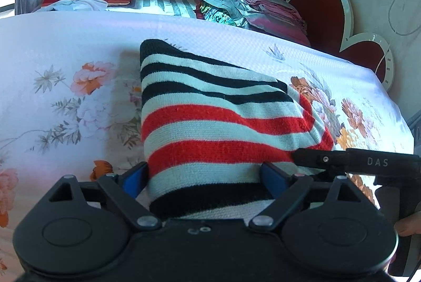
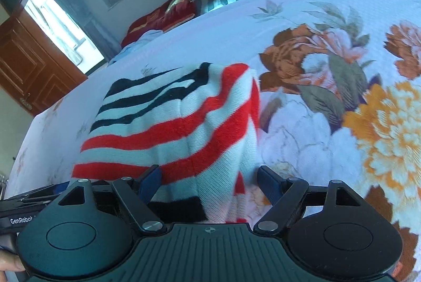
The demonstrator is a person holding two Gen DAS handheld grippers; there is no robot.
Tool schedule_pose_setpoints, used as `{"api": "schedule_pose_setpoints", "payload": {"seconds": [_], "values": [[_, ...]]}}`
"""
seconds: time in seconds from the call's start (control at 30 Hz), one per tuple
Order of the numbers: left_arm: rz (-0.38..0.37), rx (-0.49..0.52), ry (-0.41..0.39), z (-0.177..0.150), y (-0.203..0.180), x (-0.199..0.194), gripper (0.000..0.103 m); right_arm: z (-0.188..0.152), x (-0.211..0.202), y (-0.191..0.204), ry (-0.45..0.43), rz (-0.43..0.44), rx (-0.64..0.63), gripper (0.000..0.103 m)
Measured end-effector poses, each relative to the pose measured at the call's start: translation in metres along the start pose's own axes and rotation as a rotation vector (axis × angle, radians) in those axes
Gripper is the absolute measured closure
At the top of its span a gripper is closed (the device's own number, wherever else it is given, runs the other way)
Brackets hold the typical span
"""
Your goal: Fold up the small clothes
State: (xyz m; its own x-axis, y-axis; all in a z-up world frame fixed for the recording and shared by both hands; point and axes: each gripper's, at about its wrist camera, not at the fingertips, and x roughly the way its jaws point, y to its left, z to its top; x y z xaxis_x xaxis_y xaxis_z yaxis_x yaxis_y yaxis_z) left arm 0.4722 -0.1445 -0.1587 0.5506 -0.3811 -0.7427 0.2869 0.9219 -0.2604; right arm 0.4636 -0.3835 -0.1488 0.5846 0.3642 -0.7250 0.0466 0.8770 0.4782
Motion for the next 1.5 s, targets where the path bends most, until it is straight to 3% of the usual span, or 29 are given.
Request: {"api": "schedule_pose_setpoints", "payload": {"seconds": [0.1, 0.17, 0.23, 0.53, 0.6, 0.67, 0.77, 0.9, 1.03, 1.27, 1.5], "values": [[0.0, 0.002, -0.002, 0.0, -0.001, 0.0, 0.015, 0.0, 0.003, 0.006, 0.009, 0.007, -0.035, 0.027], [-0.004, 0.004, -0.005, 0.0, 0.0, -0.001, 0.016, 0.001, 0.004, 0.006, 0.007, 0.016, -0.036, 0.038], [-0.008, 0.012, -0.009, -0.001, -0.002, -0.002, 0.019, 0.001, 0.001, 0.002, 0.004, 0.024, -0.025, 0.041], [-0.021, 0.02, -0.021, -0.001, -0.003, -0.002, 0.027, 0.003, 0.008, 0.001, 0.0, 0.024, -0.013, 0.04], [-0.022, 0.015, -0.028, -0.002, -0.003, -0.004, 0.033, 0.003, 0.007, 0.005, 0.003, 0.013, -0.019, 0.044], [-0.023, 0.018, -0.039, -0.001, -0.005, -0.007, 0.039, 0.002, 0.004, 0.009, -0.002, 0.025, -0.031, 0.057], [-0.023, 0.024, -0.057, 0.0, -0.006, -0.013, 0.051, 0.002, -0.001, 0.004, -0.012, 0.058, 0.007, 0.063], [-0.024, 0.026, -0.078, 0.003, -0.006, -0.025, 0.064, 0.001, -0.009, 0.004, -0.037, 0.102, 0.045, 0.066], [-0.022, 0.045, -0.092, 0.004, -0.009, -0.038, 0.067, 0.003, -0.017, 0.009, -0.061, 0.152, 0.074, 0.066], [-0.013, 0.047, -0.135, 0.004, 0.0, -0.072, 0.069, -0.002, -0.027, 0.049, -0.078, 0.222, 0.064, 0.068], [-0.022, 0.033, -0.185, -0.002, 0.062, -0.123, 0.069, -0.02, -0.018, 0.126, -0.096, 0.244, 0.039, 0.068]]}}
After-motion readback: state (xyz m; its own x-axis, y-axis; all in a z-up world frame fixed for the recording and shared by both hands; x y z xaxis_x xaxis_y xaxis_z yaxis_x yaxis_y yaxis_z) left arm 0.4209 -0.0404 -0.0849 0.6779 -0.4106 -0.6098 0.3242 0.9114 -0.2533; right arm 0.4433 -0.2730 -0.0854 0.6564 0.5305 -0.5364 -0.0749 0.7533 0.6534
